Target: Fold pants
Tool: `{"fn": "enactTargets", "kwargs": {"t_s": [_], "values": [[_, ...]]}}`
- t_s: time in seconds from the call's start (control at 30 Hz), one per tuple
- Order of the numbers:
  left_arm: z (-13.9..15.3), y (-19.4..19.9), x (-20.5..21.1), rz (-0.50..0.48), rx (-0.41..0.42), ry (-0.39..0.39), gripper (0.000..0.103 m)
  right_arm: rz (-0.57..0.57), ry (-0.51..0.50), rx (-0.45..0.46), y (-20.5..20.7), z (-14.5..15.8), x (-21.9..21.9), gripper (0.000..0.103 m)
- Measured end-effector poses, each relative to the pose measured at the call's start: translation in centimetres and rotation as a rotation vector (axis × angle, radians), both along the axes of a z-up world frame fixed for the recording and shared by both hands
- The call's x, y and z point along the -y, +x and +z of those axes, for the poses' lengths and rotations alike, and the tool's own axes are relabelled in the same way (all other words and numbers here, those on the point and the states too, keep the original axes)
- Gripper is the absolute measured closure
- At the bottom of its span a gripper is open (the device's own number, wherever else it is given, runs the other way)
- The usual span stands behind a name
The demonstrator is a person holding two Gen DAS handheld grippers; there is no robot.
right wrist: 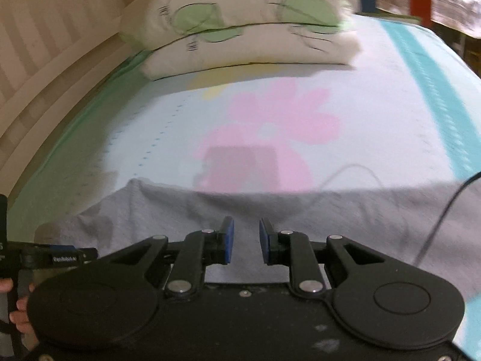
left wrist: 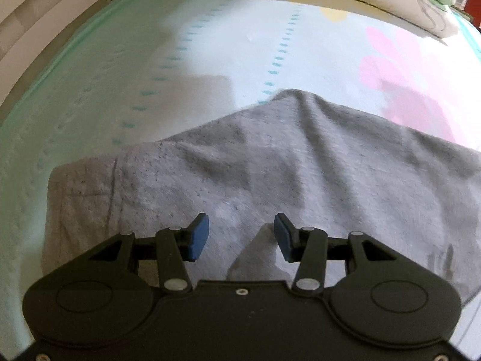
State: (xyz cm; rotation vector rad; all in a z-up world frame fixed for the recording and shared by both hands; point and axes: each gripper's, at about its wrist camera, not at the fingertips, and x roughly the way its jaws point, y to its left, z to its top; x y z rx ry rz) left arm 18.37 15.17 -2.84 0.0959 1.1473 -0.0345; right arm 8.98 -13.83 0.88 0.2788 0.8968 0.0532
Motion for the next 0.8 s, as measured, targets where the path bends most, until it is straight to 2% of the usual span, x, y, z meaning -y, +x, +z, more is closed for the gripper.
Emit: {"fn": "enactTargets", "kwargs": {"t_s": [0.13, 0.27, 0.33, 0.5, 0.67, 0.8], "values": [[0.5, -1.6, 0.6, -0.021, -0.031, -0.060, 0.048, -0.053, 0.026, 0.009, -3.3, 0.0, 3.3, 0.081], [-1.4, -2.6, 1.4, -0.025, -0.129, -0.033, 0.048, -0.091, 0.064, 0.000, -5.2, -1.0, 6.3, 0.081], [-2.7, -3.1, 1.7, -0.026, -0.168, 0.010, 0.048, -0.113, 0.081, 0.003, -5.6, -1.5, 7.2, 0.081], [-2.9, -4.1, 2.4, -0.001, -0.141, 0.059, 0.048, -0.173, 0.113, 0.013, -6.0, -2.1, 9.2, 0.081], [-3.1, -5.8, 4.0, 0.019, -0.112, 0.128, 0.048, -0.243, 0.120, 0.007, -7.3, -1.6, 13.5, 0.080], [-3.0, -6.7, 4.9, 0.049, -0.129, 0.109, 0.048, -0.308, 0.107, 0.014, -7.5, -1.0, 17.1, 0.080]]}}
